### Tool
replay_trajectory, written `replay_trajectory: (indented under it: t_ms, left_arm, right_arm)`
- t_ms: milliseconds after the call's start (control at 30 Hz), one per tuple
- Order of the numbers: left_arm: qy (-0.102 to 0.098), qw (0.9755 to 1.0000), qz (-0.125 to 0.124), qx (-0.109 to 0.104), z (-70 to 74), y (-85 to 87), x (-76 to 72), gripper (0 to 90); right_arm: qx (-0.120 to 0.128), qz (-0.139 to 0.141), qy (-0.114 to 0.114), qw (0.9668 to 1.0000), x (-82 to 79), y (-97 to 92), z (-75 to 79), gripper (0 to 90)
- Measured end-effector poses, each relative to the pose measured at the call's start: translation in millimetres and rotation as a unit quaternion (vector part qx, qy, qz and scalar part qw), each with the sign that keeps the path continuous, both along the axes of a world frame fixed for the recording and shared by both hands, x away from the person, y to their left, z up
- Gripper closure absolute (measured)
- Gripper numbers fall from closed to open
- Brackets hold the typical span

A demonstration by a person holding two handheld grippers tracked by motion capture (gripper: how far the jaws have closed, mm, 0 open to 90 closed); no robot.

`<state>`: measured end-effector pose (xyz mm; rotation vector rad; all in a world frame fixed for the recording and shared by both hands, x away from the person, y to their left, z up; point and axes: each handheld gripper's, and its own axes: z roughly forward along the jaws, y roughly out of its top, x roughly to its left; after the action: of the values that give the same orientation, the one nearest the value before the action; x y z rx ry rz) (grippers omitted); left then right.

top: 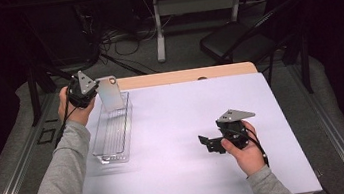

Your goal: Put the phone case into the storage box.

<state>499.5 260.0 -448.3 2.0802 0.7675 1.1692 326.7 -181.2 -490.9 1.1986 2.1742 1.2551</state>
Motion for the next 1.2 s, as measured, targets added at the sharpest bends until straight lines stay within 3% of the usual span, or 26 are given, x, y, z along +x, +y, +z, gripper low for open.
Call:
replay_trajectory:
  t_ms: [533, 1200]
  left_arm:
    - [-0.006, 0.9999, -0.003, 0.01, -18.3, -11.7, 11.1, 79.9]
    - [-0.015, 0.9996, -0.007, 0.024, -25.6, -17.0, 15.4, 80.0]
  right_arm:
    - [0.004, -0.004, 0.002, 1.0, 0.7, -2.4, -2.0, 14.4]
    - [-0.001, -0.001, 0.004, 1.0, 0.9, -1.8, -4.5, 14.4]
